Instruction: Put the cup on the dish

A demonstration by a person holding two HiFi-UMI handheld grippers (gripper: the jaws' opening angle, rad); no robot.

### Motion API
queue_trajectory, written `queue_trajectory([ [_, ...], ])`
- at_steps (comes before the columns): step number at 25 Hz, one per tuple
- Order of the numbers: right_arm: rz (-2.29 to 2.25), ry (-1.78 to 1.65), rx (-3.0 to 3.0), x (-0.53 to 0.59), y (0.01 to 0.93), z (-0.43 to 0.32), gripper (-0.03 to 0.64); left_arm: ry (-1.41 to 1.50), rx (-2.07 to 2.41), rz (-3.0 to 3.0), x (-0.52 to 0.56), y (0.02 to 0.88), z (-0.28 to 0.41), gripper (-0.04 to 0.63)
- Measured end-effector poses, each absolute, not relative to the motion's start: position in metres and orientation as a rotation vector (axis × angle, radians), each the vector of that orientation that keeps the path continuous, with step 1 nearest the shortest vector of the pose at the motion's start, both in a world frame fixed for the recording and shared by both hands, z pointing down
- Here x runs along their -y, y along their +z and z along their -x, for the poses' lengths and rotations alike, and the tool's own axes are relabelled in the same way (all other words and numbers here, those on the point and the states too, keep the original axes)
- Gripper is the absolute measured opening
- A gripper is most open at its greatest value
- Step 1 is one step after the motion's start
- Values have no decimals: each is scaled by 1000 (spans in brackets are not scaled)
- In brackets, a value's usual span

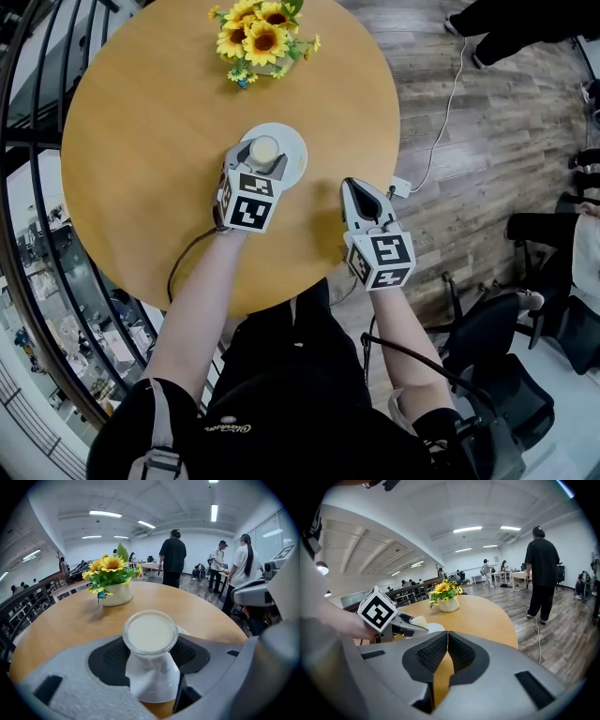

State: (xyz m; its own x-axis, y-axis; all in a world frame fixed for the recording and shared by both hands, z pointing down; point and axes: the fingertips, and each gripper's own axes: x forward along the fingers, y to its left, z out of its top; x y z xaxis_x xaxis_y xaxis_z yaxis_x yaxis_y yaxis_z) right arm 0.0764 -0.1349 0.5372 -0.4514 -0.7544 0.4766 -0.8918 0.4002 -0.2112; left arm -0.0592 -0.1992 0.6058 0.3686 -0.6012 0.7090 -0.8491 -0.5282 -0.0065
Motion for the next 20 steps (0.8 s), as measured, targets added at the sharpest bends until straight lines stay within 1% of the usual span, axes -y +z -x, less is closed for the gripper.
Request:
queue_trajectory([
  [12, -1443, 651, 2353, 133, 540, -81, 3, 926, 1308, -2278, 201, 607, 62, 264],
  [13, -1443, 652, 2352, 133, 540, -81, 3, 919, 1315, -2279, 201, 608, 62, 271],
  [14, -1444, 653, 2352, 133, 540, -80, 3, 913, 1319, -2278, 201, 609, 62, 306],
  [15, -1443, 653, 2352, 132, 540, -80, 3, 906, 1323, -2276, 201, 609, 62, 320],
  [20, -1445, 658, 2353, 132, 540, -80, 3, 887, 1324, -2277, 202, 605, 61, 327],
])
